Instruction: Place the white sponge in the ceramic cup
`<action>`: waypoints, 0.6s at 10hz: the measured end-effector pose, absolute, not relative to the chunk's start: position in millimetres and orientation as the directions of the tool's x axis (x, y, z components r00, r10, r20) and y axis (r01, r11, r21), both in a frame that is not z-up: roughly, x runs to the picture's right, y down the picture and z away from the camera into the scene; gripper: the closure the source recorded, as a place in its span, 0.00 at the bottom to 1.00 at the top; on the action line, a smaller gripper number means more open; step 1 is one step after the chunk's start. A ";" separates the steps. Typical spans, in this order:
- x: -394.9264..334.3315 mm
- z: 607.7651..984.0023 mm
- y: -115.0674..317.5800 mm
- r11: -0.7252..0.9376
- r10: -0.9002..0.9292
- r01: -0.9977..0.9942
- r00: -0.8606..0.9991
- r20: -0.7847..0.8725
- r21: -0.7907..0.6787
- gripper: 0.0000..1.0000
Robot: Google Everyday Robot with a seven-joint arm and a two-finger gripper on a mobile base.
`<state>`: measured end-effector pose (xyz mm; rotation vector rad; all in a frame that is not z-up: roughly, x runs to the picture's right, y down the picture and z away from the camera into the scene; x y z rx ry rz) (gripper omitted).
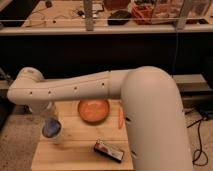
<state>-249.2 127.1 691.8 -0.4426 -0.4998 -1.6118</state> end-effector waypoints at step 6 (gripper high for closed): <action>-252.3 692.5 124.4 -0.071 -0.826 0.996 -0.090 0.557 0.055 0.73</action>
